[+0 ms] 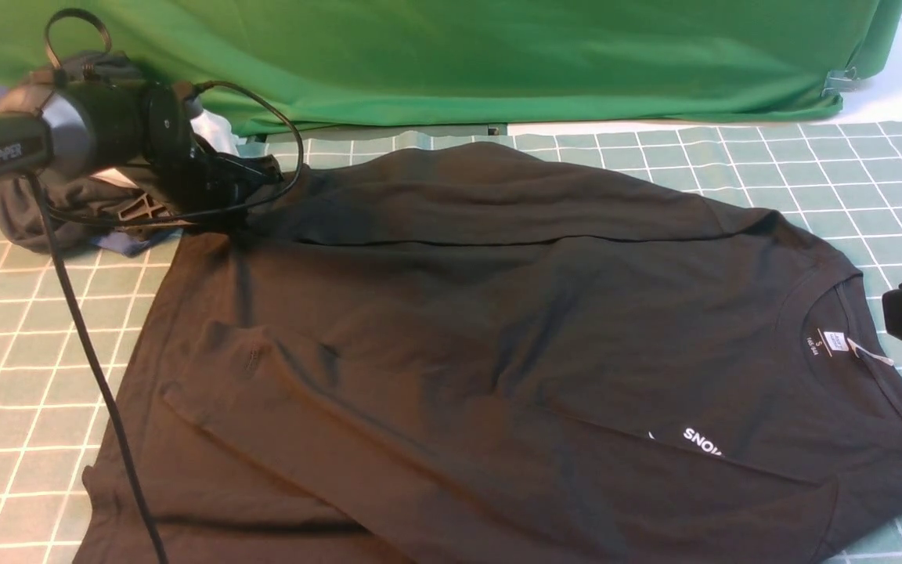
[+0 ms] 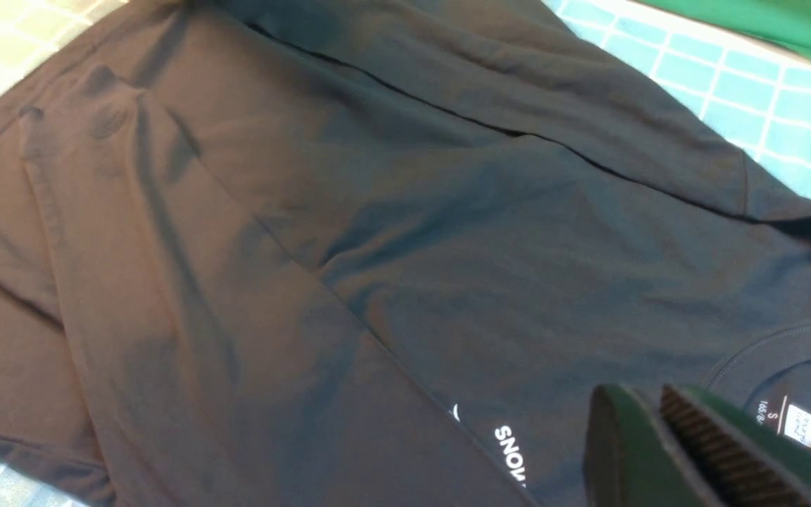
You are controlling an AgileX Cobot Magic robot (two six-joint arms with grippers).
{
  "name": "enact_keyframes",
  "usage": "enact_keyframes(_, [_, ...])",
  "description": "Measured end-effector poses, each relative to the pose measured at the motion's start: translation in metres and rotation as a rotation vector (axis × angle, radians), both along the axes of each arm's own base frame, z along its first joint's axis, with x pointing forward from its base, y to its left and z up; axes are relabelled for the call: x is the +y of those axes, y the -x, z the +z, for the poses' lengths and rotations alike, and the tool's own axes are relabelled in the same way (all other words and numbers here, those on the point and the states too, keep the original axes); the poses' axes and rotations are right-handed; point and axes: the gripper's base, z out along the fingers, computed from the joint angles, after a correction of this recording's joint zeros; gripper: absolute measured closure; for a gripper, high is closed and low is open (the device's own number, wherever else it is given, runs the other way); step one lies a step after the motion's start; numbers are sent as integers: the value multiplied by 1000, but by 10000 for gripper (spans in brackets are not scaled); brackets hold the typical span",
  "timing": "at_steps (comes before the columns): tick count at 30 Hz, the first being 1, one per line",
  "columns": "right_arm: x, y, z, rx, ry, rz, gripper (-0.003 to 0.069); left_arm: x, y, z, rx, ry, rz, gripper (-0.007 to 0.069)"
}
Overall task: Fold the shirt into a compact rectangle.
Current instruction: 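Grab the top left corner of the dark shirt with the left gripper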
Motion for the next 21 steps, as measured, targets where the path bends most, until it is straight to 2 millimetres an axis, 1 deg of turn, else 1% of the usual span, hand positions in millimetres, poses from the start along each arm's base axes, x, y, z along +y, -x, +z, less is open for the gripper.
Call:
enact_keyframes(4, [0, 0, 0, 0, 0, 0, 577, 1, 1, 0, 11, -3, -4, 586])
enact_keyframes(7, [0, 0, 0, 2, 1, 0, 577, 6, 3, 0, 41, -3, 6, 559])
enact_keyframes(8, [0, 0, 0, 4, 2, 0, 577, 10, 5, -1, 53, -3, 15, 524])
enact_keyframes(11, [0, 0, -1, 6, 4, 1, 577, 12, 5, 0, 66, -3, 20, 469])
enact_keyframes(12, [0, 0, -1, 6, 4, 1, 577, 14, 5, 1, 79, -3, 23, 407])
enact_keyframes(13, [0, 0, -1, 6, 4, 1, 576, 15, 5, 2, 83, -5, 21, 374])
enact_keyframes(14, [0, 0, -1, 7, 5, 1, 575, 15, 5, 3, 85, -6, 20, 357])
enact_keyframes(15, [0, 0, -1, 6, 6, 1, 575, 16, 5, 4, 95, -11, 11, 298])
enact_keyframes(17, [0, 0, -1, 6, 6, 2, 573, 16, 4, 8, 110, -21, 1, 221])
enact_keyframes(19, [0, 0, -1, 6, 6, 2, 571, 17, 2, 13, 111, -25, -1, 160])
enact_keyframes(21, [0, 0, -1, 6, 6, 2, 568, 17, 0, 17, 95, -28, -1, 126])
